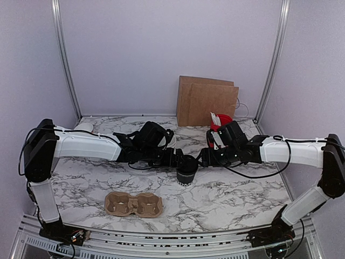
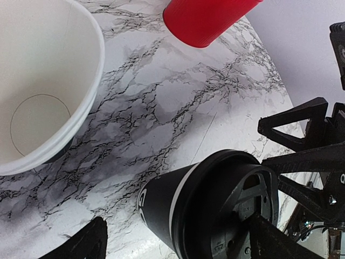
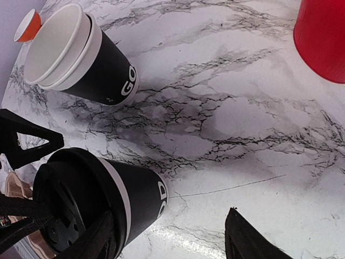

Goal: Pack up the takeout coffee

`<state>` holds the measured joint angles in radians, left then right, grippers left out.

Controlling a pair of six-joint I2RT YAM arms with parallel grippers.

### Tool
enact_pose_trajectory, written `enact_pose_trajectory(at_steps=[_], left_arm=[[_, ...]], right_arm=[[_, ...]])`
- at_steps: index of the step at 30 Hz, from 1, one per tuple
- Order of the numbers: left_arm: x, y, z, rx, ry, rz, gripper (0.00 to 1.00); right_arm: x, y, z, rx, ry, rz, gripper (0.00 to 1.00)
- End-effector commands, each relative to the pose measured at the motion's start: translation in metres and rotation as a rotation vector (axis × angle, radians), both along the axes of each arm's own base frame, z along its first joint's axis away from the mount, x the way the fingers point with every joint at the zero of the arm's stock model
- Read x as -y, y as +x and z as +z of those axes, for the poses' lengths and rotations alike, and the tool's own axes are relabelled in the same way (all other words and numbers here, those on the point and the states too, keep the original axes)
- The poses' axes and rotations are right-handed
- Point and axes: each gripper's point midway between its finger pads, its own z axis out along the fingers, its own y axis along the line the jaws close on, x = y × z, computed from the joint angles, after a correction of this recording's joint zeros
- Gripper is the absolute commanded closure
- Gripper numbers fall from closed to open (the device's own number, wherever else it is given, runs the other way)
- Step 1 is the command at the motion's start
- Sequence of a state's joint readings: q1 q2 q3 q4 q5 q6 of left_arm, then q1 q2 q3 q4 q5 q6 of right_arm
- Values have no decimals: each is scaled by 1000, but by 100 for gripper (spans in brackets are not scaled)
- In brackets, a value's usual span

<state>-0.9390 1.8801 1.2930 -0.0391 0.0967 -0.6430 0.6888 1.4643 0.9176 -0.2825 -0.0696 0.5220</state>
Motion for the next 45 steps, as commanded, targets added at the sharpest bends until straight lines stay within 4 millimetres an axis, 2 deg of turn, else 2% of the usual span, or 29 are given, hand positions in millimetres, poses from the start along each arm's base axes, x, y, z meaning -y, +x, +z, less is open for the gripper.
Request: enact_pose_trajectory(at_steps=[1,5,9,14,24,27,30,34,38,41,45], left_arm=[[-10,-6,-28,-49,82,-8,8],[-11,-5,-29,-48,87,0,8],[-14,-2,-28,-37,93,15,8],[-17,3,-25,-26,94,30,8],[-20,1,-33,-46,103,22,8],[-18,0,-31,-44,97,11,8],[-18,1,-24,-26,91,1,9],[-16,3,-13,3,80,-8,8],[-15,2,-12,4,78,-20,8],[-15,1,-15,-4,81,-22,8],[-15,0,-18,-11,83,-23,8]], right_arm=[[18,-18,-27,-82,-83,-7,33],[24,-44,-53,-148,-140,-7,34],[15,-69,-64,-187,-157,9,34],[-2,-84,-52,-183,-124,30,34],[-17,-98,-33,-172,-64,28,34],[-15,-92,-23,-138,-60,5,34],[-11,-79,-4,-83,-69,-16,34],[-6,-55,23,-15,-23,-44,34],[2,-25,41,37,36,-66,34],[-1,-8,46,62,34,-63,33],[-9,5,44,74,22,-40,34]])
